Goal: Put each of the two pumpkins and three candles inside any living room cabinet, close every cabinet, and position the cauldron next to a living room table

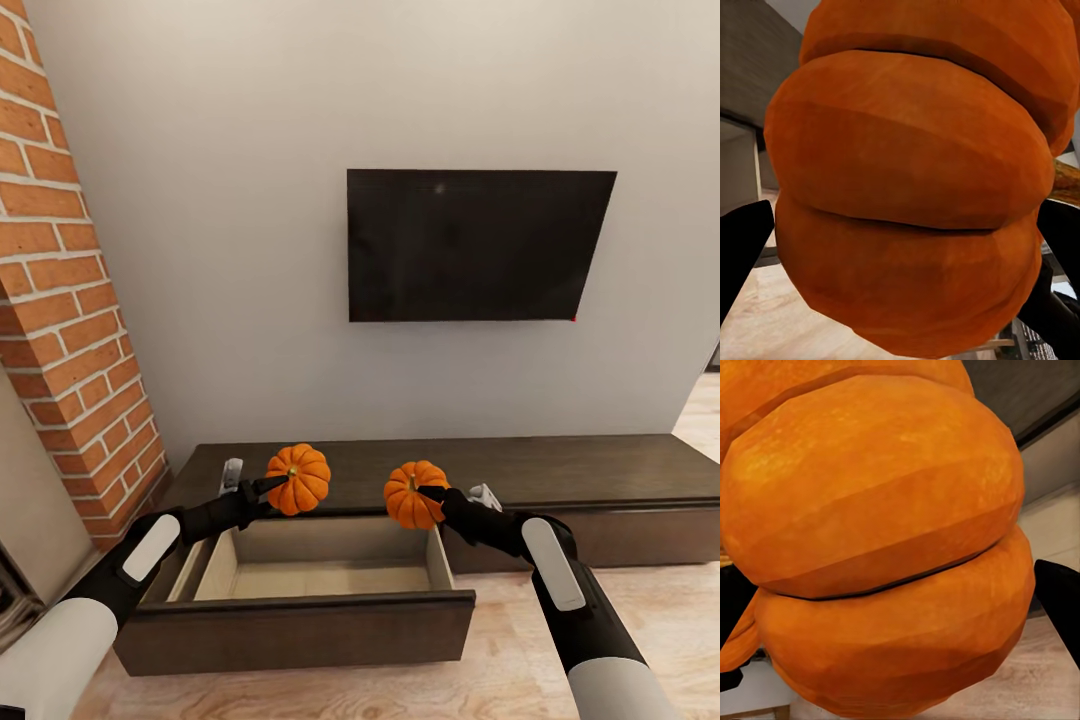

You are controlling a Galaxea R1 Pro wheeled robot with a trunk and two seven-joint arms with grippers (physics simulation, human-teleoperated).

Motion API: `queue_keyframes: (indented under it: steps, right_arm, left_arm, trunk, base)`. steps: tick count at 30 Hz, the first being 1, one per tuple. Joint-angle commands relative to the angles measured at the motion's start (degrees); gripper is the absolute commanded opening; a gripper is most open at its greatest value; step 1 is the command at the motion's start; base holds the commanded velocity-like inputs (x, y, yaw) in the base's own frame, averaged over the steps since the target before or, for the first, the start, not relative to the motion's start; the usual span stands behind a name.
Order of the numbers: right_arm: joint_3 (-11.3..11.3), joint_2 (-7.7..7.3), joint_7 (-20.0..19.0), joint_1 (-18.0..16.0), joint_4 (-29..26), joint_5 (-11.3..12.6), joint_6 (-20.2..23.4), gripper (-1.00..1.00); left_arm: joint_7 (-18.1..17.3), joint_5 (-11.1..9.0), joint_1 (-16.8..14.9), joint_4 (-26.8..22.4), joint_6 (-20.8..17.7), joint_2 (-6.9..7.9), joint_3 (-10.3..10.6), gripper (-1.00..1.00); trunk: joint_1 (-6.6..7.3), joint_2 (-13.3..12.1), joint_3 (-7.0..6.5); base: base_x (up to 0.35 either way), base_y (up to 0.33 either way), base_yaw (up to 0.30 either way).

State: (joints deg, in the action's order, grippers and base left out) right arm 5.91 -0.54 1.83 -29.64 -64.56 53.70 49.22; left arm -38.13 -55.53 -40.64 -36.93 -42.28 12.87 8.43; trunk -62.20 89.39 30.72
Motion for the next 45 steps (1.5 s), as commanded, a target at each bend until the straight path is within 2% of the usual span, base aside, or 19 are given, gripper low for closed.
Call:
queue_keyframes:
  steps: [1, 21, 30, 45]
  right_arm:
    - [0.1, 0.01, 0.2, 0.0, 0.0, 0.3, 0.3, -1.0]
    - [0.1, 0.01, 0.2, 0.0, 0.0, 0.3, 0.3, -1.0]
    - [0.1, 0.01, 0.2, -0.1, 0.0, 0.3, 0.3, -1.0]
    - [-0.2, 0.44, 0.2, 0.0, 0.0, 0.3, 0.3, -1.0]
  left_arm:
    - [0.0, -0.5, -0.1, 0.0, -0.3, 0.06, 0.2, -1.0]
    - [0.0, -0.5, -0.1, 0.0, -0.3, 0.1, 0.2, -1.0]
    - [0.0, -0.5, -0.1, 0.0, -0.3, 0.06, 0.2, -1.0]
    - [0.1, -0.4, -0.1, 0.0, -0.2, 0.0, 0.2, -1.0]
  trunk:
    - [0.0, 0.0, 0.06]
    - [0.0, 0.0, 0.06]
    - [0.0, 0.0, 0.06]
    - [0.0, 0.0, 0.06]
  base:
    - [0.087, 0.0, 0.0]
    - [0.12, 0.003, 0.0]
    - [0.009, 0.157, 0.0]
    - [0.097, 0.045, 0.0]
